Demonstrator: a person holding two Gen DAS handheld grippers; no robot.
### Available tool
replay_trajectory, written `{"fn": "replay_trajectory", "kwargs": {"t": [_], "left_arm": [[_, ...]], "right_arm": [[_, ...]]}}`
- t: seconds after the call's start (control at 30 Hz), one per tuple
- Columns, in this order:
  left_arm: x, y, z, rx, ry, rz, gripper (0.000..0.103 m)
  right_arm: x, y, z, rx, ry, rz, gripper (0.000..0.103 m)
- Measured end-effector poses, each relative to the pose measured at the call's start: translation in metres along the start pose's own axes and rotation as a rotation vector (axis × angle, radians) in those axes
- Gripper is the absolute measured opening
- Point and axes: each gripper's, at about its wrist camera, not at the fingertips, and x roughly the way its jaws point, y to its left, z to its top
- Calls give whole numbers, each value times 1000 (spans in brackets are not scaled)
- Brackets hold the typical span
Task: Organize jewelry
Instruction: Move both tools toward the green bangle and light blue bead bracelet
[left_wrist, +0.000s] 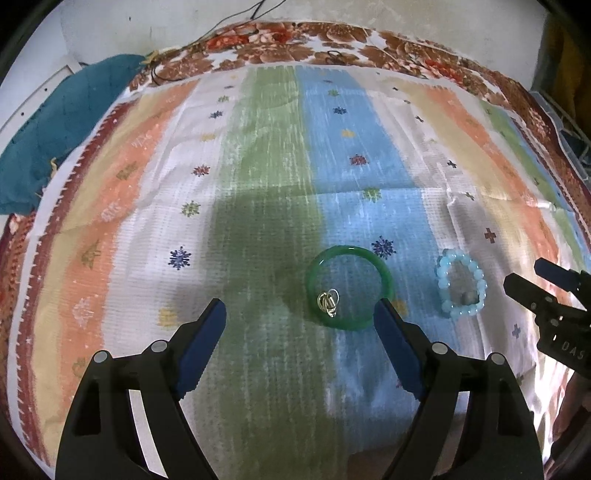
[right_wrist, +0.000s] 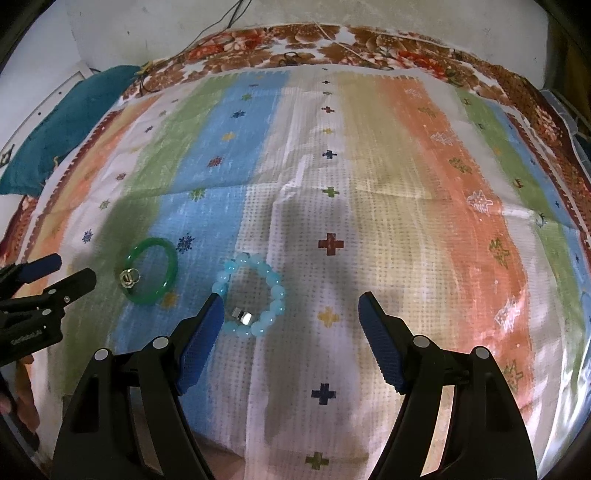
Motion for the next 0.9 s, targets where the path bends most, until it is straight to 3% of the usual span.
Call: {"fn": "replay_trajectory", "kwargs": {"t": [0.17, 0.9], "left_arm": [[13, 2, 3, -27, 37, -17, 81], [56, -3, 15, 27, 105, 21, 81]], "right_arm": [[13, -4, 6, 13, 29, -4, 75], [49, 1, 18, 1, 103, -15, 75]]}}
